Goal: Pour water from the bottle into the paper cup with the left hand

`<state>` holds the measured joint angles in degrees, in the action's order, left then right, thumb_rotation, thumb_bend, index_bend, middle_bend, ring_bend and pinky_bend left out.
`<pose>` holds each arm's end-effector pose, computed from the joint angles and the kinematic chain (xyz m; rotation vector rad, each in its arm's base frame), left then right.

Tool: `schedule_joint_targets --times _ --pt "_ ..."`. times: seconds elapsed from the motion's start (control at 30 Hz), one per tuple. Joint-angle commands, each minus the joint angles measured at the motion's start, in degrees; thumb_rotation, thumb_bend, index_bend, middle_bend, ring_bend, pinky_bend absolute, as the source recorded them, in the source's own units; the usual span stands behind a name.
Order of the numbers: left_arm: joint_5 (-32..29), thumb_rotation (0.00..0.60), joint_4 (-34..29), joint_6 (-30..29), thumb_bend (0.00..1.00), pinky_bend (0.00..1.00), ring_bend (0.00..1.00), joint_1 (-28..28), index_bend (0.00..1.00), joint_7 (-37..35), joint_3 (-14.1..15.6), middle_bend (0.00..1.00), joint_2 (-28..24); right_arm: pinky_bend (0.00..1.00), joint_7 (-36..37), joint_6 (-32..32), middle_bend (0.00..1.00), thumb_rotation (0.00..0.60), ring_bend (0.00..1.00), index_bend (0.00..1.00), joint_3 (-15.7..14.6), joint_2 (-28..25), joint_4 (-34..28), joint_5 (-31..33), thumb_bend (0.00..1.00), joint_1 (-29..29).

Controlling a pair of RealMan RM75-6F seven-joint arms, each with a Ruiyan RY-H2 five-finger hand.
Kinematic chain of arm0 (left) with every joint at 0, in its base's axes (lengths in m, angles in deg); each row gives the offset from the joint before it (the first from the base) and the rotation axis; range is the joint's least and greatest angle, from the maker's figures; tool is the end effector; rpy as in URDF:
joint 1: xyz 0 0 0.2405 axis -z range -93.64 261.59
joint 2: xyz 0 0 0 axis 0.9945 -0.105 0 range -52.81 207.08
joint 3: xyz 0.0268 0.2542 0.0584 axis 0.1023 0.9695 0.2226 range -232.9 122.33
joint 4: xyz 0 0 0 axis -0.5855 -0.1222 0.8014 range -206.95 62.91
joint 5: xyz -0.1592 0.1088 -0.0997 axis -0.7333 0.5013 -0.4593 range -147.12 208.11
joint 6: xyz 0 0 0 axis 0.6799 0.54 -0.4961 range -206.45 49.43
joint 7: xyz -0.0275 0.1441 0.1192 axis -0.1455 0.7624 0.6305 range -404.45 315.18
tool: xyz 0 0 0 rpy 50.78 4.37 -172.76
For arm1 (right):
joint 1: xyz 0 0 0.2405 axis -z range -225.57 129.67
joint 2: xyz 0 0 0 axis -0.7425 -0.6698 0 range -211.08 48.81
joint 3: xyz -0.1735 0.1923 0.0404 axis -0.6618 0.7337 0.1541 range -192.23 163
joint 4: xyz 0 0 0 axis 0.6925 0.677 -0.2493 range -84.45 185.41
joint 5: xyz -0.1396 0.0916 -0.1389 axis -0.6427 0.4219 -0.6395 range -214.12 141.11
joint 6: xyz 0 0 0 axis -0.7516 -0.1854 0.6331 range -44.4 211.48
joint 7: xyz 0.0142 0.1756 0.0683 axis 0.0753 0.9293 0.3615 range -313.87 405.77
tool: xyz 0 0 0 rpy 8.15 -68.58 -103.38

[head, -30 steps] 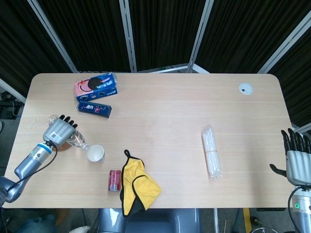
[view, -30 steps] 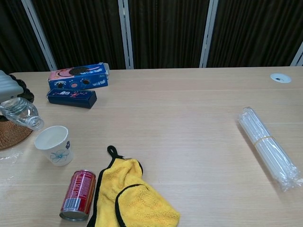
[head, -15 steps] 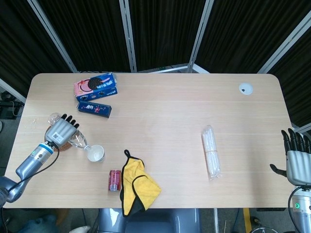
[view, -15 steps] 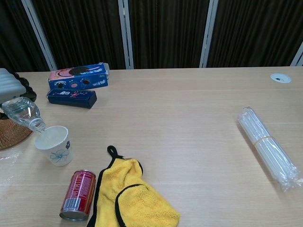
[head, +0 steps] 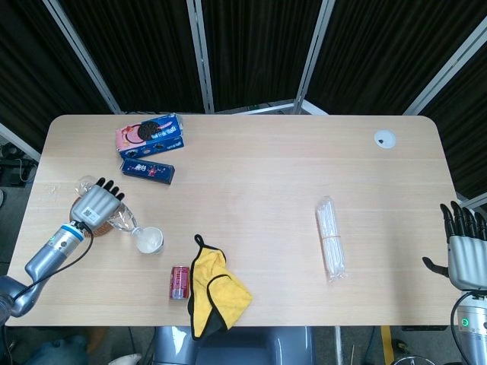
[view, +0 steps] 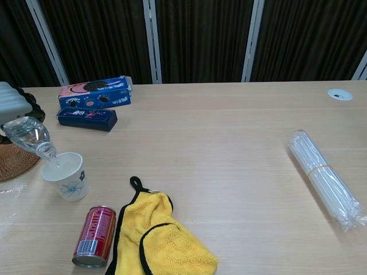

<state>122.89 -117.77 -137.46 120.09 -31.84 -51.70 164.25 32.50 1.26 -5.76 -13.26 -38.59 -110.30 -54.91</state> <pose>-0.3077 0.4067 0.0251 -2.0296 -0.1876 -0.4011 -0.3456 -0.2587 0.1648 1.2576 -0.7931 0.6976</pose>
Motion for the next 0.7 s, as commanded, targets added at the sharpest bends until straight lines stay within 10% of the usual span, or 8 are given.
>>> schedule_joint_targets --times 0.03,0.3,0.7 --pt "-0.67 0.6 -1.08 0.45 0.5 0.34 0.27 -0.03 0.63 -4.89 -0.23 0.48 -0.38 0.0 0.01 0.04 0.0 0.6 0.0 0.0 0.0 0.01 0.05 0.05 0.0 -0.01" --pt "-1.12 0.6 -2.72 0.35 0.5 0.34 0.27 -0.3 0.64 -19.63 -0.11 0.48 -1.85 0.0 -0.18 0.17 0.0 0.6 0.0 0.0 0.0 0.13 0.22 0.21 0.0 -0.08" --pt "-7.09 0.6 -9.62 1.25 0.5 0.34 0.27 0.28 0.64 -61.88 -6.27 0.48 -3.43 0.0 -1.09 0.45 0.0 0.6 0.0 0.0 -0.19 0.57 0.13 0.19 0.0 -0.35"
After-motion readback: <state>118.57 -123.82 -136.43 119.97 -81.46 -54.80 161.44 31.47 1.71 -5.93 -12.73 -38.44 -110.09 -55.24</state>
